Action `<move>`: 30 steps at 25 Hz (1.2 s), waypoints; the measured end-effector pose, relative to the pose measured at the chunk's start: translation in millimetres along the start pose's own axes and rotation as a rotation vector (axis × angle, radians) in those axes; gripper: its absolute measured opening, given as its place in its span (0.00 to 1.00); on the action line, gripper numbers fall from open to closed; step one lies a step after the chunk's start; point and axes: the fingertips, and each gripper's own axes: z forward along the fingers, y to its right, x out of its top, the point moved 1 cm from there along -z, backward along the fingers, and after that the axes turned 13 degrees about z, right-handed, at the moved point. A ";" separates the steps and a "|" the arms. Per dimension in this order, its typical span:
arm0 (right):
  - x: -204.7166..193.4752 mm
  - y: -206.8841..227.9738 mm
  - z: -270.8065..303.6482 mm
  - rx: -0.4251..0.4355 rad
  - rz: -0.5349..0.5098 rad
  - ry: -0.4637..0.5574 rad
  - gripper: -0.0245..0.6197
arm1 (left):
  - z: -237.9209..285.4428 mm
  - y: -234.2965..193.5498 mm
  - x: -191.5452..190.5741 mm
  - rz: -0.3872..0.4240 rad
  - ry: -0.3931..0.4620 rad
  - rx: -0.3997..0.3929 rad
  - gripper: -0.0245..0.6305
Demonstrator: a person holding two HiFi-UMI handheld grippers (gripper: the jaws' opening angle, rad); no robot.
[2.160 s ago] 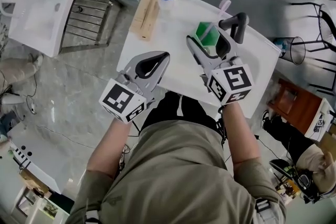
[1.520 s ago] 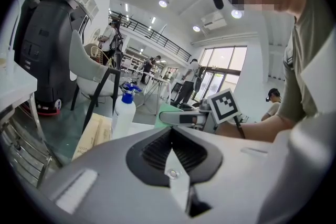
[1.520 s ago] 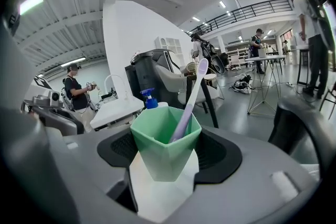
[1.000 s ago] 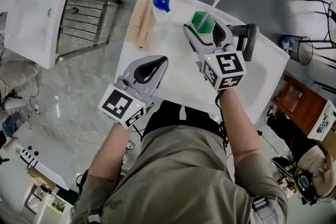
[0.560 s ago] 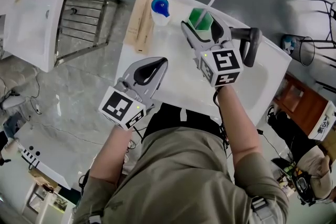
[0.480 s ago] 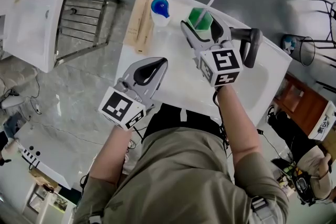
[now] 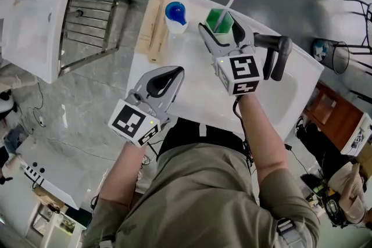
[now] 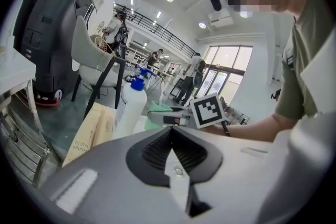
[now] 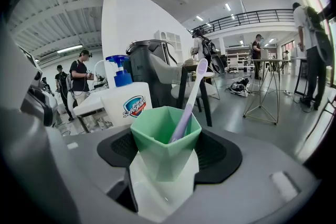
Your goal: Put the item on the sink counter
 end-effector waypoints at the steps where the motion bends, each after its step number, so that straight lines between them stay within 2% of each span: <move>1: -1.3 1.3 0.8 -0.003 -0.005 0.001 0.54 | 0.8 0.4 -0.9 -0.001 -0.001 -0.001 0.05; 22: -8.0 4.1 9.6 -0.044 -0.145 0.034 0.54 | 7.5 -1.3 -9.1 -0.023 -0.026 -0.009 0.05; 30: -11.7 4.4 8.0 -0.056 -0.149 0.035 0.55 | 7.8 -0.8 -9.5 -0.024 -0.027 -0.013 0.05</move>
